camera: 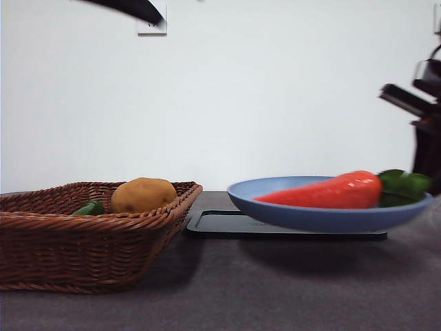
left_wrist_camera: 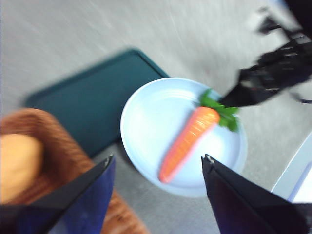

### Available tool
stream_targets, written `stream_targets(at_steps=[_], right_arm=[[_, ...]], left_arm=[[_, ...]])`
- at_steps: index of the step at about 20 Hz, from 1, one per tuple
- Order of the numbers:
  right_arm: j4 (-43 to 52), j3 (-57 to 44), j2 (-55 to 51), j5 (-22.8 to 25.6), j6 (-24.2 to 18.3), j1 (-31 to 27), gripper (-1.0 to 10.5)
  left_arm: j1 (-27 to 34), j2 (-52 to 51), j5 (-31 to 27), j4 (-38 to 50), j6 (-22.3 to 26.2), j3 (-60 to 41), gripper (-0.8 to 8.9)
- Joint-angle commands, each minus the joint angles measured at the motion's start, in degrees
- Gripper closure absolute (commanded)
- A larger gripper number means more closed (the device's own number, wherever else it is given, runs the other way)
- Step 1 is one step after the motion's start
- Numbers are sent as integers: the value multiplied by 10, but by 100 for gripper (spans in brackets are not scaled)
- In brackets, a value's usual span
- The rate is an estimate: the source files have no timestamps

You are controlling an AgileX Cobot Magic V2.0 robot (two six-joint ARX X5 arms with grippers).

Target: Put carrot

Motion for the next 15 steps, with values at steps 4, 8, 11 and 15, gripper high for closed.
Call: stream_targets(at_steps=[4,8,11,15], right_arm=[[7,177,193,-1,-1,1,943],[6,284,310,-2,4,1,943],[12,310,347,-1,4,0,943],[17,310,349,13,2,-5,800]], left_arm=[[3,-96,-2,-61,7,7,503],[3,-117,-2,-89,7,7,503],[3,-116,-2,-100,7,7,503],[3,-116,-16,-97,7,7,503]])
